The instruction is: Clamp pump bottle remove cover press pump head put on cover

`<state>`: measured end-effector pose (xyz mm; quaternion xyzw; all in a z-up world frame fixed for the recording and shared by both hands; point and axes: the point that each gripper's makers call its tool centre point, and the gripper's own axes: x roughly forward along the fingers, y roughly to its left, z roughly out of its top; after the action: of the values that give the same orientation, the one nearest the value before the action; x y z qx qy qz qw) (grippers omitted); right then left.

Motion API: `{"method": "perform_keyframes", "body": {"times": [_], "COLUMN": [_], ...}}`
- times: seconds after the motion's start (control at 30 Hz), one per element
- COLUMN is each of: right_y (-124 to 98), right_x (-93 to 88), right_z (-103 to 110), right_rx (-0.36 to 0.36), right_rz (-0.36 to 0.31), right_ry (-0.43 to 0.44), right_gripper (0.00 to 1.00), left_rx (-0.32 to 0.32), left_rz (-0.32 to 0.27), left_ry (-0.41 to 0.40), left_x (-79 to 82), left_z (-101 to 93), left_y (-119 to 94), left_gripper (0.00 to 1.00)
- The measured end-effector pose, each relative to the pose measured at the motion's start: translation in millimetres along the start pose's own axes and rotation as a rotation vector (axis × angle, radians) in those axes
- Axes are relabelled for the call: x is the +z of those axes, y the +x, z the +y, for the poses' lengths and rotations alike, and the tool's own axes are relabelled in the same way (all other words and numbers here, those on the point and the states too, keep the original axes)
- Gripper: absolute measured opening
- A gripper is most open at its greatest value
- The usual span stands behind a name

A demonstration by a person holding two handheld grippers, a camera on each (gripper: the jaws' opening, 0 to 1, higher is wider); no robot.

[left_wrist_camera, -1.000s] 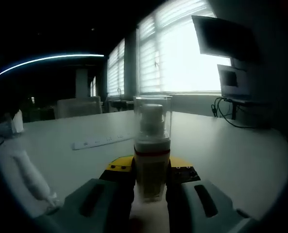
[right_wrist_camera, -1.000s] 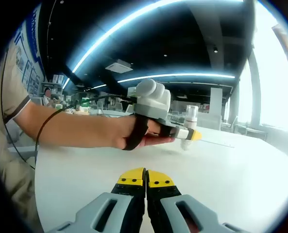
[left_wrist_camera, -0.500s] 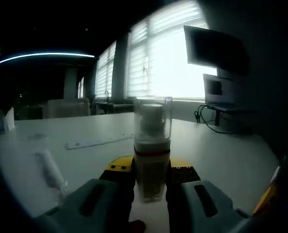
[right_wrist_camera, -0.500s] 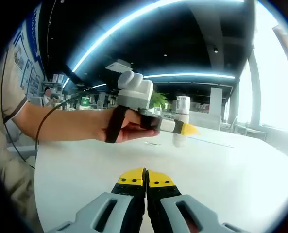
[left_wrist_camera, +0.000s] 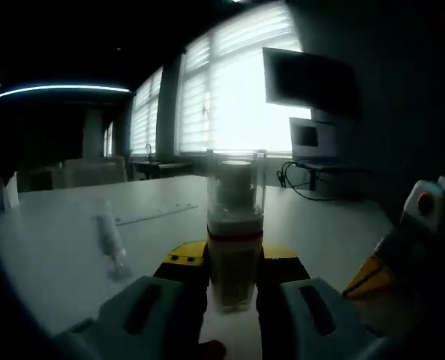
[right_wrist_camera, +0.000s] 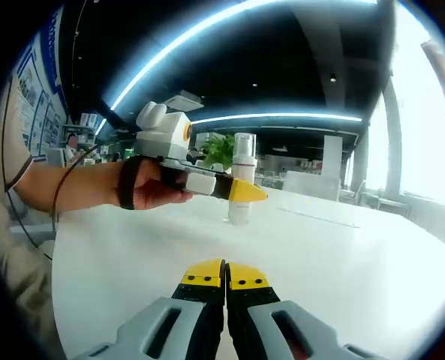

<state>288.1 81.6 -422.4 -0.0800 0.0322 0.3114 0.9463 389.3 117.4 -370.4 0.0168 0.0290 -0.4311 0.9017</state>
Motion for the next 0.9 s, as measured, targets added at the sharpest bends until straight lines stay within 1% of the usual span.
{"method": "perform_keyframes", "body": {"times": [0.13,0.3,0.4,0.6,0.7,0.8,0.9], "right_y": [-0.1,0.4,0.3,0.3,0.4,0.7,0.7], "right_x": [-0.4,-1.1,-1.3,-1.8,-1.8,-2.3,-2.9], "right_z": [0.0,-1.1,-1.6,-1.9,-1.4,-1.2,-1.7], "right_rx": [-0.001,-0.006,-0.008,-0.011,-0.012,-0.012,-0.015], "right_rz": [0.002,0.005,0.005,0.008,0.011,0.016,0.02], "right_ry": [-0.002,-0.004,-0.002,-0.005,-0.007,-0.012,-0.014], "right_gripper": [0.0,0.0,0.0,0.0,0.0,0.0,0.0], "left_rx": [-0.021,-0.055,-0.076,-0.092,-0.104,-0.128,-0.146], "left_rz": [0.004,0.008,0.009,0.008,0.01,-0.001,0.005], "left_ry": [0.004,0.019,0.023,0.043,0.03,-0.011,0.002], "left_x": [1.4,0.3,-3.0,-13.9,-17.8,-17.7,-20.9], "left_z": [-0.2,-8.2,-17.6,-24.2,-27.5,-37.2,-44.3], "left_y": [-9.1,-22.9,-33.7,-52.9,-61.3,-69.7,-74.0], "left_gripper": [0.15,0.15,0.15,0.15,0.15,0.15,0.15]}}
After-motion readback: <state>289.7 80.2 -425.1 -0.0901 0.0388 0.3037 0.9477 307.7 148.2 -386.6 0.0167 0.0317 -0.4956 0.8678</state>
